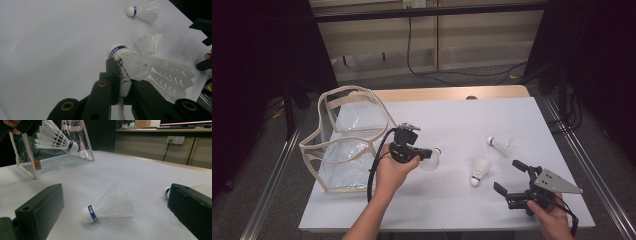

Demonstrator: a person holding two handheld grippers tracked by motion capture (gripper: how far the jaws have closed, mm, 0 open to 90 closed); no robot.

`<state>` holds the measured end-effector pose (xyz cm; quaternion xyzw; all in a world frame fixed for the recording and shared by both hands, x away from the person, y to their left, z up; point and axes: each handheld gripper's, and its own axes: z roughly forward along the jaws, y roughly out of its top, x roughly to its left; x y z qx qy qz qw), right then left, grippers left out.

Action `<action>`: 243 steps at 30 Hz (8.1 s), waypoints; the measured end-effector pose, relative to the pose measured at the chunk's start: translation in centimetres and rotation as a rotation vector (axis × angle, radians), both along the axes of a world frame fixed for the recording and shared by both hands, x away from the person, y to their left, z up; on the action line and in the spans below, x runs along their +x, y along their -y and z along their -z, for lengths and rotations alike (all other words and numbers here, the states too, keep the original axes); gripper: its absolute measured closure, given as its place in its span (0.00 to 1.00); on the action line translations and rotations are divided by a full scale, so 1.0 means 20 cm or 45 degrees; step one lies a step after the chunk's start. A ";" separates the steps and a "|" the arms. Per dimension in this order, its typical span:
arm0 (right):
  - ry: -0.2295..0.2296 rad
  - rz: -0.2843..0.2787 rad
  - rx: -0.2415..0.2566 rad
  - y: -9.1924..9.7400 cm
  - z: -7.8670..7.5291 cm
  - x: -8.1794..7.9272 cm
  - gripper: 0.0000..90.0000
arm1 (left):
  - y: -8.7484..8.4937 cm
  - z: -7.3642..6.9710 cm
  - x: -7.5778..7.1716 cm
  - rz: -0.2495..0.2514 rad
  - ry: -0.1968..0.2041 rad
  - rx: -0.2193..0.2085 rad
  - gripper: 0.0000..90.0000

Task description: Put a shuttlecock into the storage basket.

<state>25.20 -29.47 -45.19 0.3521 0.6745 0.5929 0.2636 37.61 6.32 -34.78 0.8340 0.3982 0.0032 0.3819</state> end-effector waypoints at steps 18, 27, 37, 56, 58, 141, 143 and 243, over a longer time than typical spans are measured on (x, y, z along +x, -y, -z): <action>-0.003 -0.004 0.001 0.00 0.00 0.00 0.00 | 0.01 -0.08 0.04 -0.011 0.014 0.003 0.98; -0.001 -0.005 -0.002 0.00 0.00 0.00 0.00 | 0.01 -0.10 0.07 -0.025 0.000 0.000 0.98; -0.002 -0.005 -0.001 0.00 0.00 0.00 0.00 | 0.00 -0.12 0.11 -0.043 -0.020 -0.005 0.98; 0.000 -0.005 0.001 0.00 0.00 0.00 0.00 | 0.03 -0.21 0.16 -0.063 -0.030 -0.012 0.98; 0.000 -0.005 0.002 0.00 0.00 0.00 0.00 | 0.03 -0.22 0.17 -0.061 -0.028 -0.010 0.98; 0.006 -0.006 0.017 0.00 0.00 0.00 0.00 | -0.08 -0.54 0.26 -0.088 -0.048 0.039 0.98; 0.007 -0.007 0.018 0.01 0.00 0.00 0.00 | -0.09 -0.54 0.26 -0.091 -0.052 0.034 0.98; 0.010 -0.008 0.024 0.01 -0.01 0.00 0.00 | -0.36 -0.69 0.35 -0.249 -0.054 0.047 0.98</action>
